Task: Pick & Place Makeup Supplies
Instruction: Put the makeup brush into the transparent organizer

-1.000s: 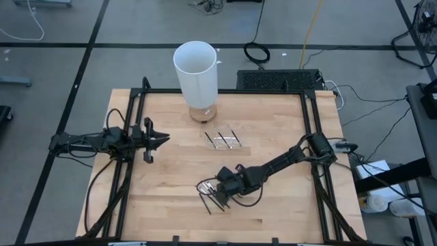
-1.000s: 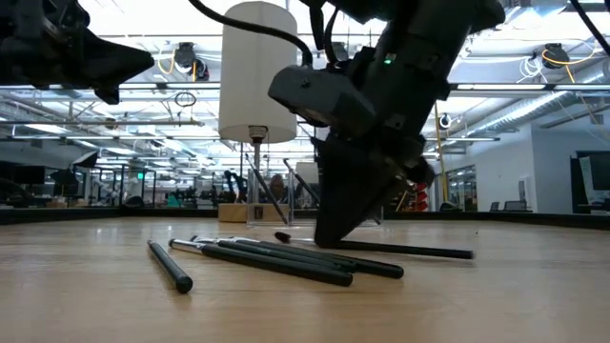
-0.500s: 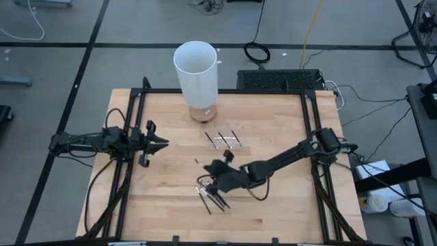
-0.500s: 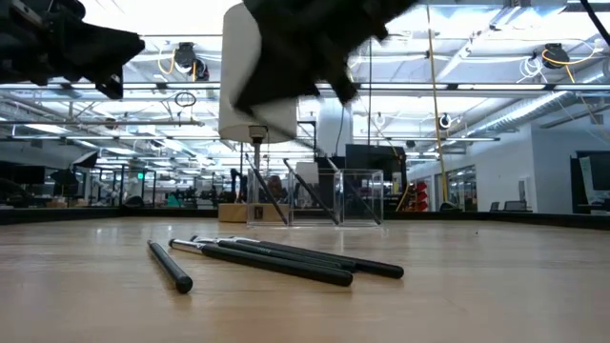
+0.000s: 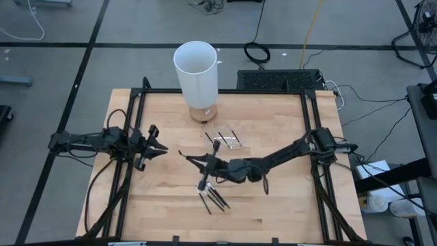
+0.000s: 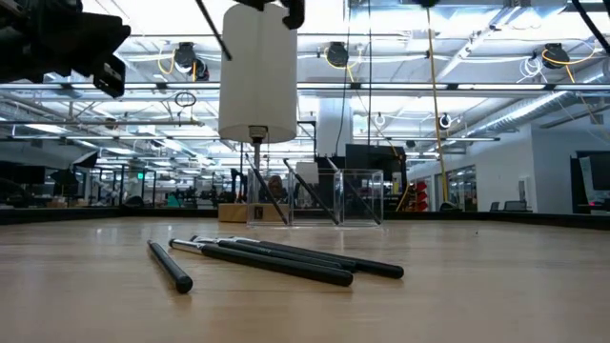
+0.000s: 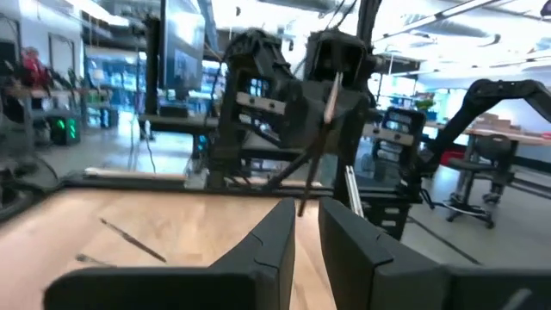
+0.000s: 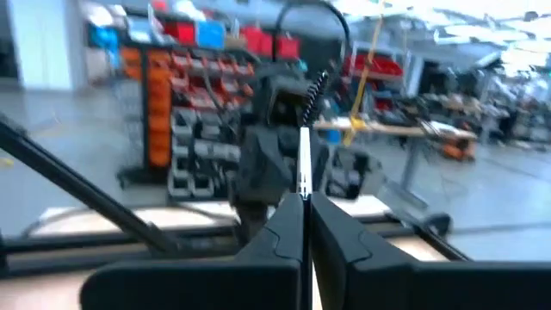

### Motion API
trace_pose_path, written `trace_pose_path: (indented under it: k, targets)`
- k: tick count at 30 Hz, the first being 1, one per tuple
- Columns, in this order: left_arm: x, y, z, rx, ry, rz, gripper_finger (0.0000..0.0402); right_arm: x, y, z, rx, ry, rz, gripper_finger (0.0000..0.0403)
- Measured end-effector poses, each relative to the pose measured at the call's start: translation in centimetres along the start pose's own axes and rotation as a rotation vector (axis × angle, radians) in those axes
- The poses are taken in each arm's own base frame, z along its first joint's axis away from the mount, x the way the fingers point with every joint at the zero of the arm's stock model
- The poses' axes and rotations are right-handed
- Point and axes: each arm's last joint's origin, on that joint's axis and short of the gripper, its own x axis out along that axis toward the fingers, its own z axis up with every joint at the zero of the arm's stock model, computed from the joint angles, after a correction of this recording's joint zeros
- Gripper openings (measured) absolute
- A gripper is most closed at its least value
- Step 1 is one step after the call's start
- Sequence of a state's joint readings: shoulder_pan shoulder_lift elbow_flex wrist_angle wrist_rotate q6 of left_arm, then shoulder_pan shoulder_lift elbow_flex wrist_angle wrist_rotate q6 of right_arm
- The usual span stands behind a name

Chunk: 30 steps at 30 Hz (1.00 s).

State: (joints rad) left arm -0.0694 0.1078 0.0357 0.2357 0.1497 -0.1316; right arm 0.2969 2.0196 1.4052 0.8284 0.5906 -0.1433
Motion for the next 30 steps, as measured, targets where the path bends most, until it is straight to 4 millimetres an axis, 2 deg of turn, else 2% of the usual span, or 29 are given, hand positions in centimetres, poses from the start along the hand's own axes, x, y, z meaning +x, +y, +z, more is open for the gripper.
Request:
trace_pose_path:
  k: [7, 10, 13, 19, 22, 25, 30]
  targets:
    - [0.8, -0.2, -0.4, -0.012, 0.036, -0.027, 0.0063, 1.9, -1.6, -1.9, -0.014, -0.168, 0.053, 0.0]
    - [1.2, -0.3, -0.8, -0.009, 0.072, -0.037, 0.0067, 2.4, -2.4, -2.6, 0.001, -0.171, 0.056, 0.0]
    - [1.6, -0.2, -1.2, -0.001, 0.107, -0.024, 0.0094, 2.7, -2.7, -2.8, -0.015, -0.163, 0.051, 0.0]
    - [2.3, -0.1, -1.5, 0.039, 0.116, 0.003, 0.0199, 2.6, -2.6, -2.4, -0.02, -0.204, 0.092, 0.0]
    - [2.6, 0.0, -1.3, 0.063, 0.092, 0.001, 0.0238, 2.7, -2.8, -2.3, -0.016, -0.212, 0.099, 0.0]
    - [3.2, -0.1, -0.7, 0.089, 0.061, -0.001, 0.0253, 2.9, -3.1, -2.3, -0.036, -0.216, 0.109, 0.0]
    - [4.9, 0.0, 0.6, 0.141, 0.077, 0.005, 0.0244, 3.2, -3.8, -2.4, -0.065, -0.216, 0.089, 0.0]
